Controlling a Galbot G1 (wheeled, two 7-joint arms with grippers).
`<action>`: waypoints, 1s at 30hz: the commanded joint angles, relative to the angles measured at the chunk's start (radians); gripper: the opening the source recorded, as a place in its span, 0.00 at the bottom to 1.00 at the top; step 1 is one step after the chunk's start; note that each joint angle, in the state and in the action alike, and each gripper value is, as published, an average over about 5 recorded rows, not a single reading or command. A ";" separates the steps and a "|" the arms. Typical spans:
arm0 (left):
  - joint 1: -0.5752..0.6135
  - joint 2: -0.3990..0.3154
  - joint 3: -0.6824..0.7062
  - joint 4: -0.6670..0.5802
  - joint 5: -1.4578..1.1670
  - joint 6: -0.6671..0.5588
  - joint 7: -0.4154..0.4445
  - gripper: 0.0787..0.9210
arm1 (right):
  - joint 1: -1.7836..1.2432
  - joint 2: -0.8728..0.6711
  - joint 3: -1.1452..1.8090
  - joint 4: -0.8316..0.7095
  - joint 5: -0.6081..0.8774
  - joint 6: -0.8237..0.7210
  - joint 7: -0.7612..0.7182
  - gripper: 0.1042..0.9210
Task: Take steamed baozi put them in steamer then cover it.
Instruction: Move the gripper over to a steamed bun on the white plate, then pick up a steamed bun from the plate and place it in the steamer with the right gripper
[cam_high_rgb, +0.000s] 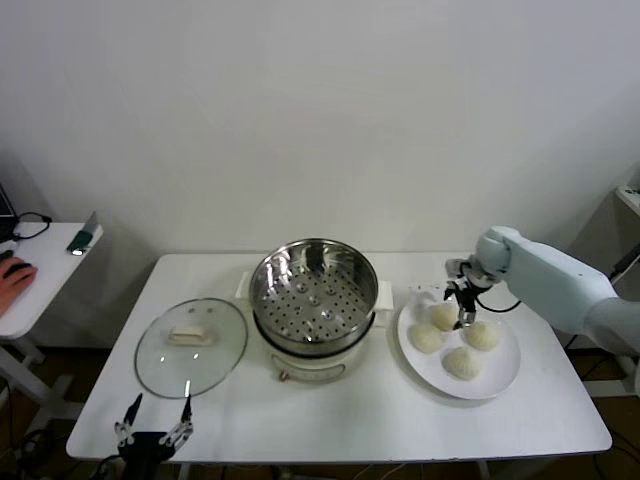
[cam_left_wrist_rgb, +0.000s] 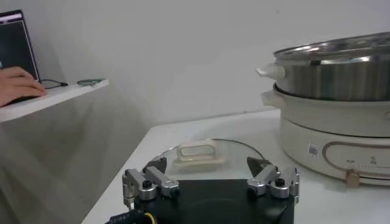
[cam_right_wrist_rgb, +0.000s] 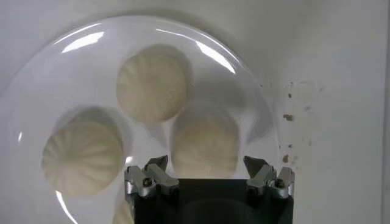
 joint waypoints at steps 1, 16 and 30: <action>-0.002 0.003 0.000 0.004 0.003 -0.002 -0.001 0.88 | -0.015 0.018 0.021 -0.037 -0.007 -0.001 0.008 0.83; -0.002 0.001 0.006 0.006 0.007 -0.002 -0.003 0.88 | 0.088 -0.014 -0.025 0.047 -0.005 0.020 -0.004 0.73; -0.003 0.003 0.018 -0.001 0.011 -0.002 -0.005 0.88 | 0.678 -0.051 -0.349 0.531 0.120 0.175 -0.026 0.73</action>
